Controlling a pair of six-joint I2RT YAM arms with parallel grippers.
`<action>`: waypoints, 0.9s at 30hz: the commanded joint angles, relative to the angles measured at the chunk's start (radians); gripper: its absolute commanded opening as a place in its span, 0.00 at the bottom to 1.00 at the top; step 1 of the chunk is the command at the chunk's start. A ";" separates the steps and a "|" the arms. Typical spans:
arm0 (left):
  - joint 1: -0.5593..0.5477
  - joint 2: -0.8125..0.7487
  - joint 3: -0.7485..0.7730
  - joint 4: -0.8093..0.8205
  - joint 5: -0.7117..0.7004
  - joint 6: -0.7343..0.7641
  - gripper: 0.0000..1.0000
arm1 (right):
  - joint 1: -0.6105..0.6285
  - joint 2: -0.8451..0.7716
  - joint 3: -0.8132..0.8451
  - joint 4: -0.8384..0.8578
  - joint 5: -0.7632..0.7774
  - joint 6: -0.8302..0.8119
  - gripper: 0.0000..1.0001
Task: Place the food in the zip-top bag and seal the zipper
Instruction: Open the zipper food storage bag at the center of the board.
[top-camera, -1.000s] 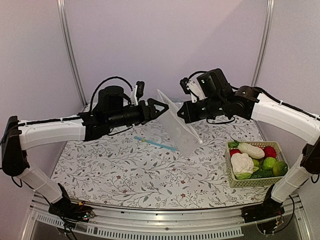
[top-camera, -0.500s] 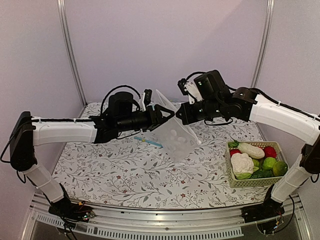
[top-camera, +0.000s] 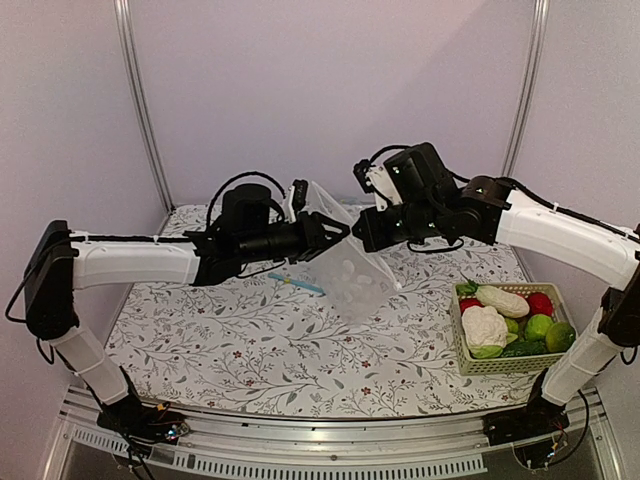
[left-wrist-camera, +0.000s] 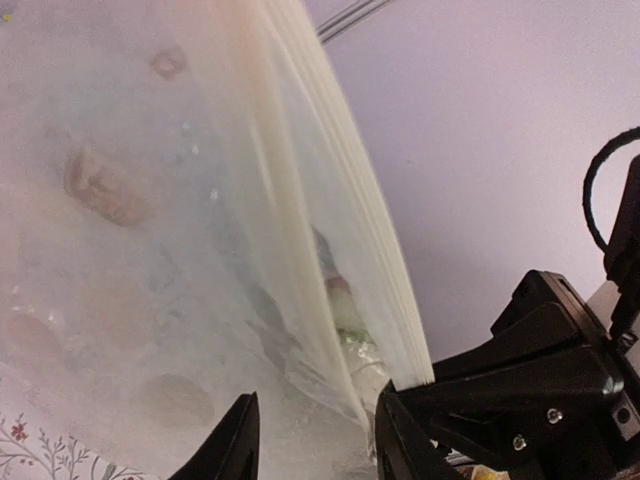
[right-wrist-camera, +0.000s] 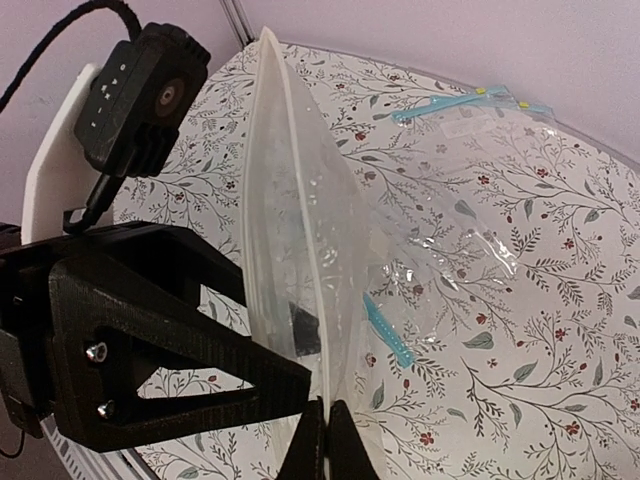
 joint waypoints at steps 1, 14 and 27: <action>-0.008 0.018 0.017 -0.002 -0.010 0.003 0.35 | 0.013 0.018 0.027 -0.015 0.036 -0.022 0.00; 0.018 -0.030 -0.037 -0.036 -0.019 0.006 0.00 | 0.017 0.020 0.024 -0.029 0.096 -0.018 0.00; 0.112 -0.214 0.015 -0.548 -0.062 0.210 0.00 | -0.004 0.007 0.011 -0.085 0.282 0.081 0.00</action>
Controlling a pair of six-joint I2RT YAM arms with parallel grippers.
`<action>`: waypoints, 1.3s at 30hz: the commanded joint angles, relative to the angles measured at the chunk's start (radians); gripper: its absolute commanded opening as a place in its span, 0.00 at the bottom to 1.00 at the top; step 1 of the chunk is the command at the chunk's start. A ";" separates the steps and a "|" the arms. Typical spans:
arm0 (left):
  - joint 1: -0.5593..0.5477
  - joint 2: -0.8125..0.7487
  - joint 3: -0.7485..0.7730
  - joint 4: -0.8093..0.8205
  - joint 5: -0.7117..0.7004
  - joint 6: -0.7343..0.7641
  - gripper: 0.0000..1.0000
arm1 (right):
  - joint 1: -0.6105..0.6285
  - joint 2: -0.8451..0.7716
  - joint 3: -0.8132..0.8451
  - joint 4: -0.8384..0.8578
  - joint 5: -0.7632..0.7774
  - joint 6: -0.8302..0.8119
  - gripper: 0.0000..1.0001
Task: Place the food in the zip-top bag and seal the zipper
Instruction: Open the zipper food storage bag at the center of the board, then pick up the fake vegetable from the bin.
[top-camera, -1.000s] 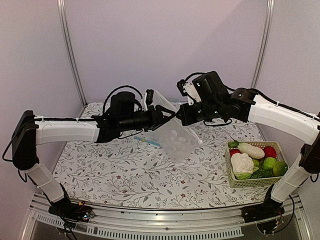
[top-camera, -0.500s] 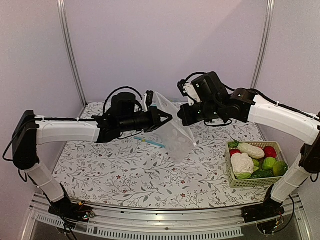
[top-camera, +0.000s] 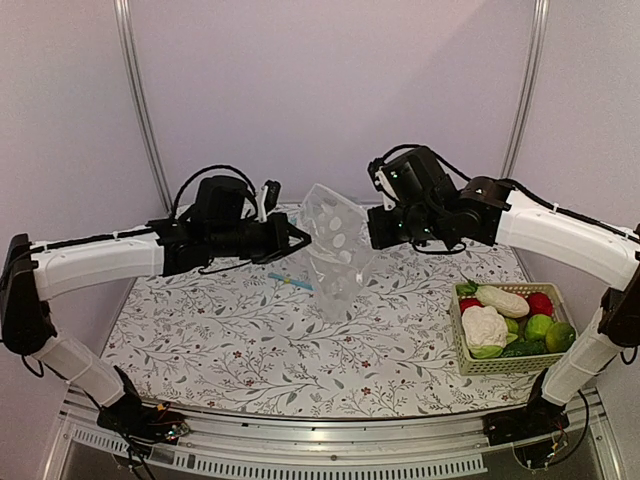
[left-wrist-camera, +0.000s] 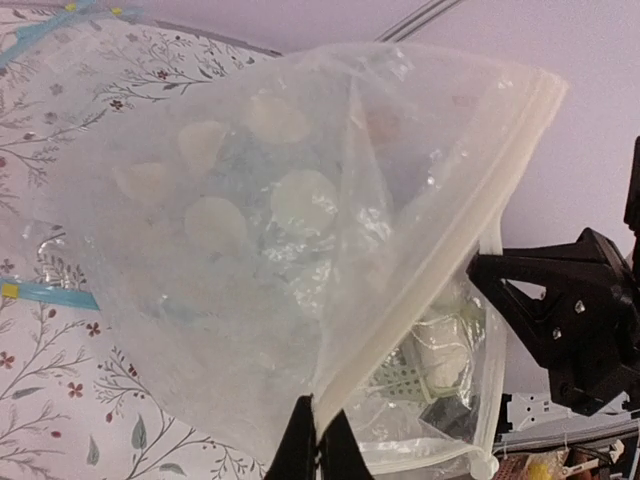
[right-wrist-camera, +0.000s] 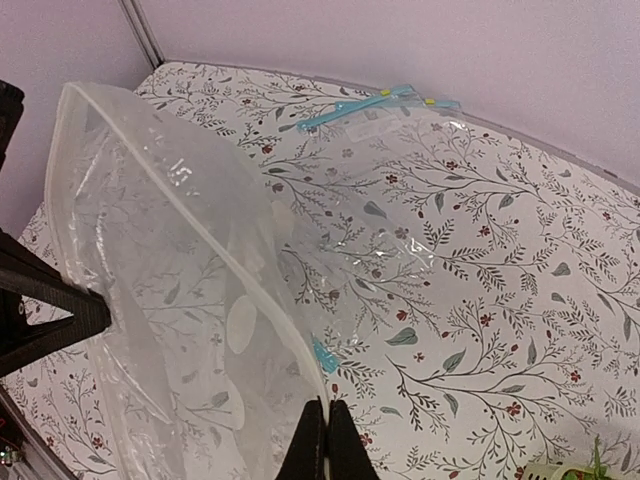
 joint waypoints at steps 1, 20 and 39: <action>0.053 -0.080 0.037 -0.268 0.000 0.108 0.00 | -0.020 0.008 0.009 -0.033 0.048 0.059 0.00; 0.202 0.094 0.575 -0.956 0.084 0.483 0.00 | -0.043 -0.109 -0.042 0.002 -0.228 0.058 0.98; 0.210 0.229 0.515 -0.849 0.232 0.475 0.00 | -0.187 -0.407 -0.344 -0.661 0.095 0.317 0.99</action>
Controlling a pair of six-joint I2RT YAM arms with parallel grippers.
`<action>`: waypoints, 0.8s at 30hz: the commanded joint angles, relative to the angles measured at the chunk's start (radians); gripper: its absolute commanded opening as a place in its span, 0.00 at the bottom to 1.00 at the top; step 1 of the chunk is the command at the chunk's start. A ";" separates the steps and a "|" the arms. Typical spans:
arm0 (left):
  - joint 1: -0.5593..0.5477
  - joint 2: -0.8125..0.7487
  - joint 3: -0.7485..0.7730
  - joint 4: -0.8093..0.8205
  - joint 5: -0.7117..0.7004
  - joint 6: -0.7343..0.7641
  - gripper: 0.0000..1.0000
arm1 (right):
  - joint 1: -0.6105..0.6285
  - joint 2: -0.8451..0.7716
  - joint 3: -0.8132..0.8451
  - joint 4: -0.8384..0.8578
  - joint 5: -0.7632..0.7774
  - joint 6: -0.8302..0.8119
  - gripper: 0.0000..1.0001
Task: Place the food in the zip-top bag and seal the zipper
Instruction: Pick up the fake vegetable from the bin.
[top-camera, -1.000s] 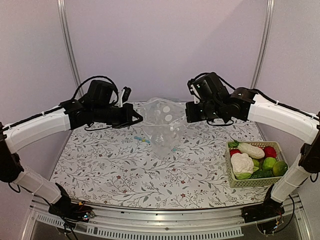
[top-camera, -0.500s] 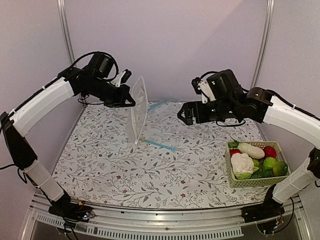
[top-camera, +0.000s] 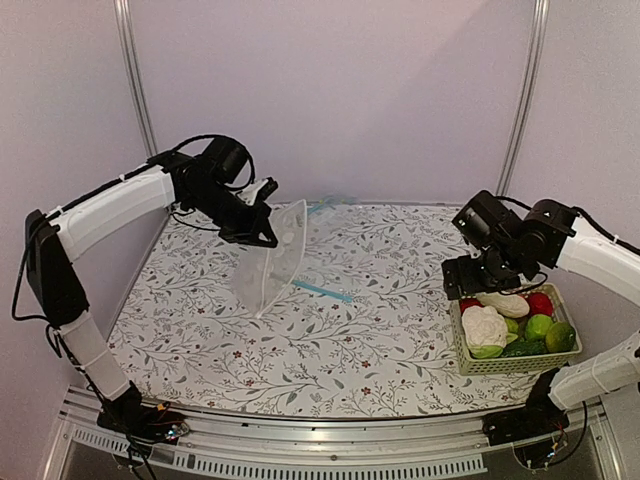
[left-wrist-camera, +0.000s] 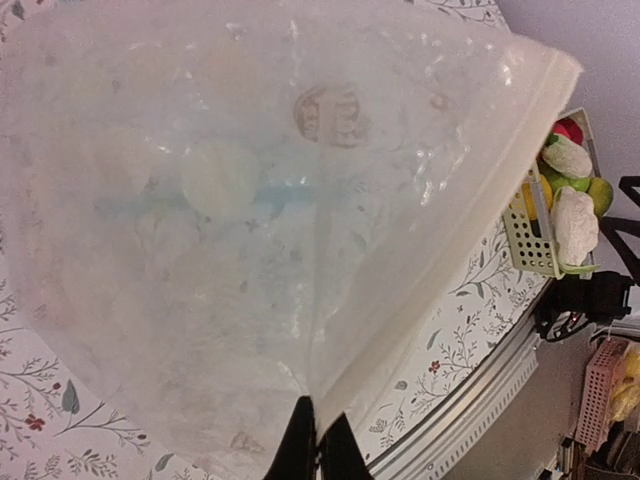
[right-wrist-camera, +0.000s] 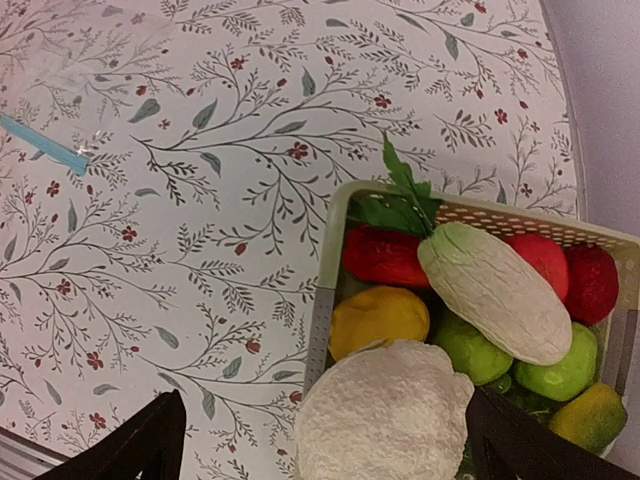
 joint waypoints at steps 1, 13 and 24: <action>-0.002 0.018 -0.037 0.114 0.080 -0.036 0.00 | -0.031 -0.087 -0.041 -0.204 0.078 0.139 0.99; -0.009 0.011 -0.088 0.195 0.111 -0.055 0.00 | -0.133 -0.186 -0.250 -0.101 -0.102 0.233 0.95; -0.008 -0.015 -0.098 0.200 0.112 -0.060 0.00 | -0.182 -0.202 -0.375 0.024 -0.217 0.242 0.72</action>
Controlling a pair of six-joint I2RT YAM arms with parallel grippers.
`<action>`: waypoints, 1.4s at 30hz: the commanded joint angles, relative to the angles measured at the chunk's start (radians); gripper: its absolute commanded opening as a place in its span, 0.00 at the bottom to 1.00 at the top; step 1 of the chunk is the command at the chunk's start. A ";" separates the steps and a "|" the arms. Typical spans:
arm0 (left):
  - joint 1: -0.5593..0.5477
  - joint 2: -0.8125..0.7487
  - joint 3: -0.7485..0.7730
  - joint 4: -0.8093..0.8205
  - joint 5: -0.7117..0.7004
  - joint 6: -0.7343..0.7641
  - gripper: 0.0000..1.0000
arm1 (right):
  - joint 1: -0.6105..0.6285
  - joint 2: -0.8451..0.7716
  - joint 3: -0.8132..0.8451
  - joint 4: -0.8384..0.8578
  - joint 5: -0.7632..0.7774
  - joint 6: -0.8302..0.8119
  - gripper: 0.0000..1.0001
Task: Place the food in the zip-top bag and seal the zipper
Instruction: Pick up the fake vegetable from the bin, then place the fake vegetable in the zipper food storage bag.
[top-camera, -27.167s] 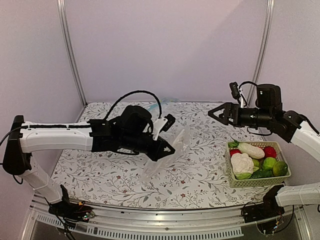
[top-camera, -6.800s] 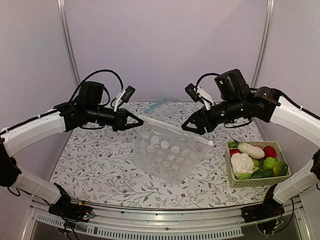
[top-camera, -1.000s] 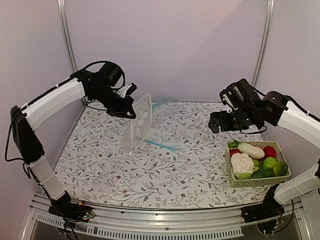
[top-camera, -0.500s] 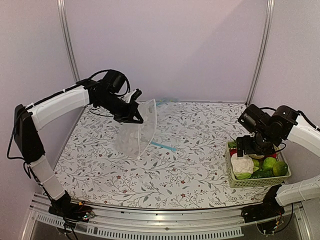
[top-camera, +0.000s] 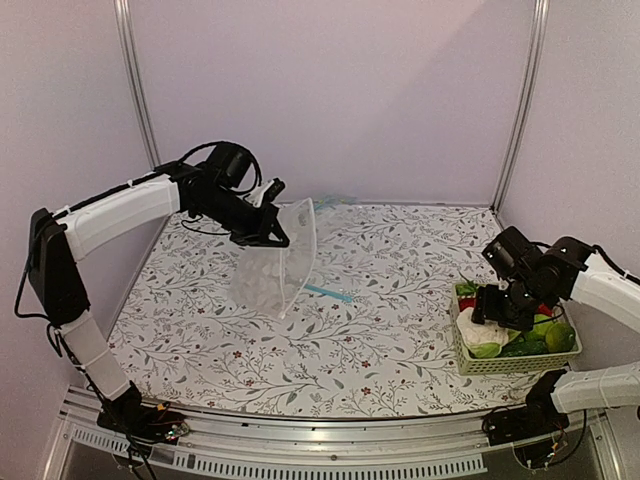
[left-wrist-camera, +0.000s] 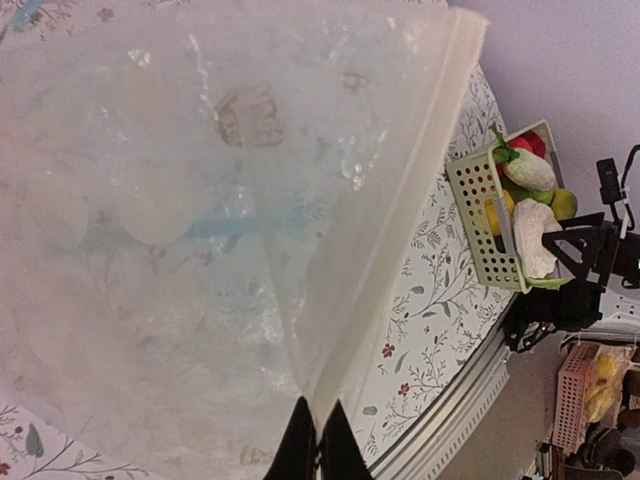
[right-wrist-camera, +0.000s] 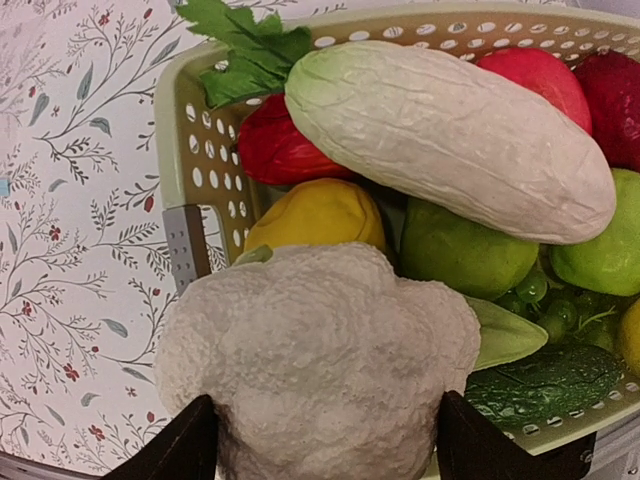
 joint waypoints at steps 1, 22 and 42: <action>-0.005 -0.024 -0.016 0.024 0.015 -0.010 0.00 | -0.010 -0.005 -0.063 0.033 -0.064 0.022 0.68; -0.015 -0.069 -0.039 0.047 0.031 -0.061 0.00 | -0.012 -0.083 0.241 -0.178 0.109 -0.027 0.01; -0.182 -0.086 0.011 0.194 0.124 -0.235 0.00 | 0.144 0.013 0.398 0.659 -0.518 -0.210 0.00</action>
